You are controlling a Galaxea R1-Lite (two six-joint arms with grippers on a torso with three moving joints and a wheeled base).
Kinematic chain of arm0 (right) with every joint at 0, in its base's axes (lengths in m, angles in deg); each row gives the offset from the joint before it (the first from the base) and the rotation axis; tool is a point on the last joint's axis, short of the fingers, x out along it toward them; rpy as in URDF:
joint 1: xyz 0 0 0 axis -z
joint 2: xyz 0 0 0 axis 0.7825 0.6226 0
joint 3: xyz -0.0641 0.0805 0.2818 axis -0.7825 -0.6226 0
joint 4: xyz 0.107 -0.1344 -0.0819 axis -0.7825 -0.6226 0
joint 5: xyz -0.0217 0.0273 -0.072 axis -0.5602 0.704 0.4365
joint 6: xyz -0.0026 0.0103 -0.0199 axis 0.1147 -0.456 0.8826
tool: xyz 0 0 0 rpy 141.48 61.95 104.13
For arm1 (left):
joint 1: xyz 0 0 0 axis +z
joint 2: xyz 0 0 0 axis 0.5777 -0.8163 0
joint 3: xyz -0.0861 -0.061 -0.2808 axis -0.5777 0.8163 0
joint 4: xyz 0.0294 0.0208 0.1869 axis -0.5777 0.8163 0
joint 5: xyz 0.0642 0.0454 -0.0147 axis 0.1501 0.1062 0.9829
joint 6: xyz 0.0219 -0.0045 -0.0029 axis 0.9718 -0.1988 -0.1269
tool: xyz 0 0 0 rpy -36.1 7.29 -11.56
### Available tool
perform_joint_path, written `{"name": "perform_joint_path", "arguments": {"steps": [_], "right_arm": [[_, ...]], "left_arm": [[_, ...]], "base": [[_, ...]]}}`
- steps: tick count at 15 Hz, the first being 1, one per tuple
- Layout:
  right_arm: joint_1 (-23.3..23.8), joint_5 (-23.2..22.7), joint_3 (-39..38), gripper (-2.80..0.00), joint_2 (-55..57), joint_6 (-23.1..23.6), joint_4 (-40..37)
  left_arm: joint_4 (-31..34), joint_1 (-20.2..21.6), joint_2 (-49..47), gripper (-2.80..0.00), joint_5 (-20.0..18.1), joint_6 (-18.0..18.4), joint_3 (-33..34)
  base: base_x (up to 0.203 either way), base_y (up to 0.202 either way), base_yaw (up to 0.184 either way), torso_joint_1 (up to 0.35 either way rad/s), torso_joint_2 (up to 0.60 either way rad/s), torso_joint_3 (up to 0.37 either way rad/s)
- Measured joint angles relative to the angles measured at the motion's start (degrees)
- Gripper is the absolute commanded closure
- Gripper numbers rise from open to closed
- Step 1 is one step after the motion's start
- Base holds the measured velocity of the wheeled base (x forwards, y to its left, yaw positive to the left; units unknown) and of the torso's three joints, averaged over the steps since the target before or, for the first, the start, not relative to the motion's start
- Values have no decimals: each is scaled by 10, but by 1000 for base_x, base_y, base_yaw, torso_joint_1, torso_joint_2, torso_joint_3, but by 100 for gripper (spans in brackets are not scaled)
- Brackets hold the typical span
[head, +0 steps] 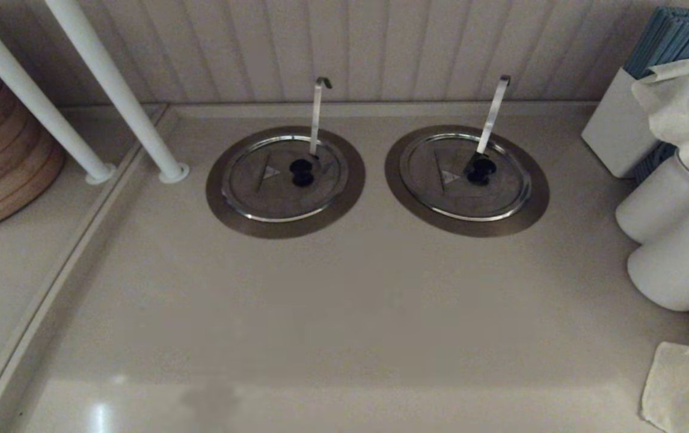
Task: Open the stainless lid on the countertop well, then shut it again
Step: Open the lid
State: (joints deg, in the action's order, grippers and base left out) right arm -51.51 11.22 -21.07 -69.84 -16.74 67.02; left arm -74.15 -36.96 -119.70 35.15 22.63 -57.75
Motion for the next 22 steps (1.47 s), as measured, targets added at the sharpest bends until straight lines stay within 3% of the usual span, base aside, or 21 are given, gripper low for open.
{"name": "perform_joint_path", "arguments": {"steps": [2, 5, 9, 12, 19, 20, 22], "right_arm": [[0, 0, 0, 0, 0, 0, 0], [0, 0, 0, 0, 0, 0, 0], [0, 0, 0, 0, 0, 0, 0], [0, 0, 0, 0, 0, 0, 0], [0, 0, 0, 0, 0, 0, 0], [0, 0, 0, 0, 0, 0, 0], [0, 0, 0, 0, 0, 0, 0]], "left_arm": [[-51, -20, -142, 0, 7, -13, -69], [-122, -60, -345, 0, 53, -31, -200], [-169, -134, -518, 0, 92, -48, -351], [-169, -175, -570, 0, 98, -50, -382], [-175, -213, -645, 0, 119, -47, -390], [-176, -216, -651, -280, 120, -47, -391], [-176, -217, -658, -280, 120, -48, -391]], "base": [[0, 0, 0, 0, 0, 0], [0, 0, 0, 0, 0, 0], [0, 0, 0, 0, 0, 0], [0, 0, 0, 0, 0, 0], [0, 0, 0, 0, 0, 0], [0, 0, 0, 0, 0, 0], [0, 0, 0, 0, 0, 0]]}}
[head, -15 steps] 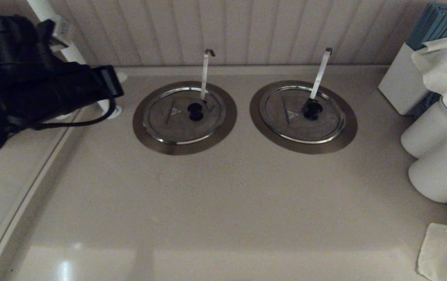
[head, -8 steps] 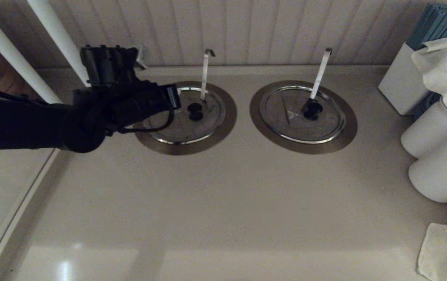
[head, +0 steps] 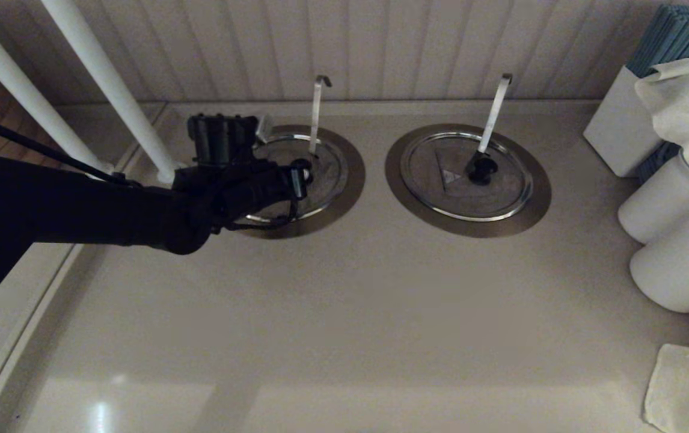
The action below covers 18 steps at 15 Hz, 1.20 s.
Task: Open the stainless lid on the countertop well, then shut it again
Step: Open the lid
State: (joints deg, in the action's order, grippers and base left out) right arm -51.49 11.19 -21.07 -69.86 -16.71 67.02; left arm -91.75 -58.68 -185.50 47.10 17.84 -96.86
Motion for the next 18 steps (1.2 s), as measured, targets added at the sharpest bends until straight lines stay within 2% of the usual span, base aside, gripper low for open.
{"name": "perform_joint_path", "arguments": {"steps": [6, 8, 11, 18], "right_arm": [[0, 0, 0, 0, 0, 0, 0], [0, 0, 0, 0, 0, 0, 0], [0, 0, 0, 0, 0, 0, 0], [0, 0, 0, 0, 0, 0, 0]], "left_arm": [[-5, -1, -8, -280, 1, 1, 0], [-51, -1, -19, -280, 9, 3, 0], [-119, -1, -50, -280, 47, 25, -10], [-132, -3, -86, -280, 52, 28, -19]], "base": [[0, 0, 0, 0, 0, 0], [0, 0, 0, 0, 0, 0], [0, 0, 0, 0, 0, 0], [0, 0, 0, 0, 0, 0]]}}
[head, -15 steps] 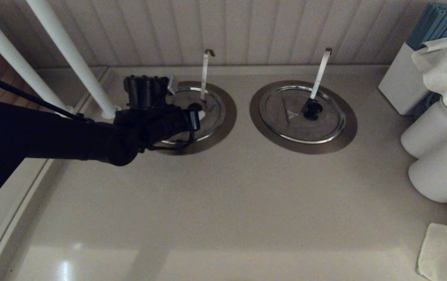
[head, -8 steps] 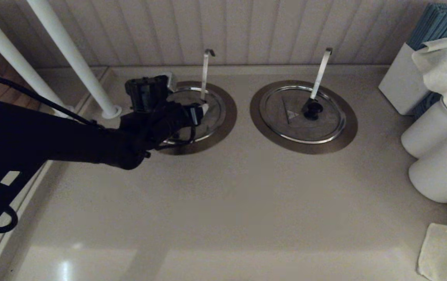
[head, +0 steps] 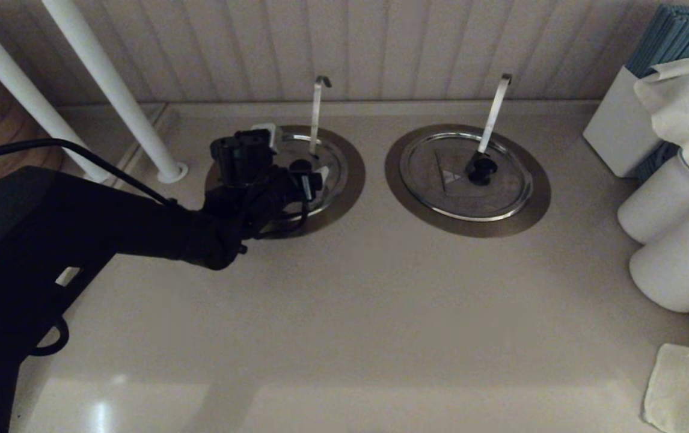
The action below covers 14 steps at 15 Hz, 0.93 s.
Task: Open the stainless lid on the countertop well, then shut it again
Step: Open the lid
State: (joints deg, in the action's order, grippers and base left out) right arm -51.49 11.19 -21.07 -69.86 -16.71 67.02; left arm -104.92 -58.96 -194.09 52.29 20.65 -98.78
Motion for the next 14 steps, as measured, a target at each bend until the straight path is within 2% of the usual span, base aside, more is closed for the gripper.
{"name": "perform_joint_path", "arguments": {"steps": [4, 8, 10, 14], "right_arm": [[0, 0, 0, 0, 0, 0, 0], [0, 0, 0, 0, 0, 0, 0], [0, 0, 0, 0, 0, 0, 0], [0, 0, 0, 0, 0, 0, 0]], "left_arm": [[2, 3, -6, -280, 1, 6, -7], [-12, 5, -9, -280, 25, 47, -2], [-45, 5, -10, -280, 29, 81, 14], [-57, 5, -8, -280, 31, 88, 23]], "base": [[0, 0, 0, 0, 0, 0], [0, 0, 0, 0, 0, 0], [0, 0, 0, 0, 0, 0], [0, 0, 0, 0, 0, 0]]}}
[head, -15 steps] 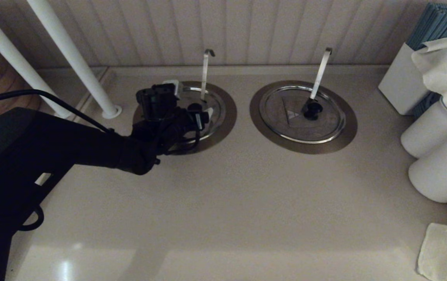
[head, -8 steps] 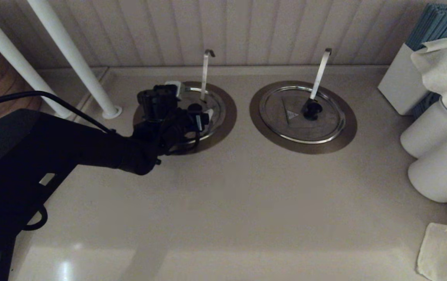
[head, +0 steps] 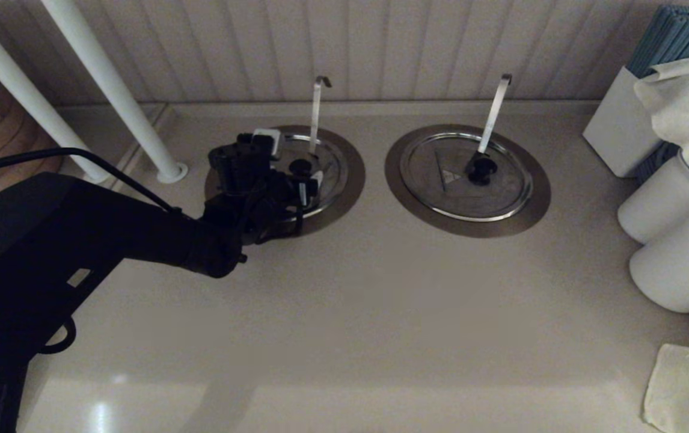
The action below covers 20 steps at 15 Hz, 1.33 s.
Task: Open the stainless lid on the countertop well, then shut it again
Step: Open the lid
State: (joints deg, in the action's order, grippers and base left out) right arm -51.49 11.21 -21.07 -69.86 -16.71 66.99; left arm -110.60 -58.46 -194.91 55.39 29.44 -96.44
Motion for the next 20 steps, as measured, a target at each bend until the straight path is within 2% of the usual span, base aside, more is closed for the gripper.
{"name": "perform_joint_path", "arguments": {"steps": [8, 10, 13, 20], "right_arm": [[0, 0, 0, 0, 0, 0, 0], [0, 0, 0, 0, 0, 0, 0], [0, 0, 0, 0, 0, 0, 0], [0, 0, 0, 0, 0, 0, 0]], "left_arm": [[-1, 0, 5, -280, 0, 0, -3], [-4, 0, 2, -280, 6, 21, -3], [-58, 2, -16, -280, 34, 66, -3], [-67, 2, -27, -280, 36, 66, -12]], "base": [[0, 0, 0, 0, 0, 0], [0, 0, 0, 0, 0, 0], [0, 0, 0, 0, 0, 0], [0, 0, 0, 0, 0, 0]]}}
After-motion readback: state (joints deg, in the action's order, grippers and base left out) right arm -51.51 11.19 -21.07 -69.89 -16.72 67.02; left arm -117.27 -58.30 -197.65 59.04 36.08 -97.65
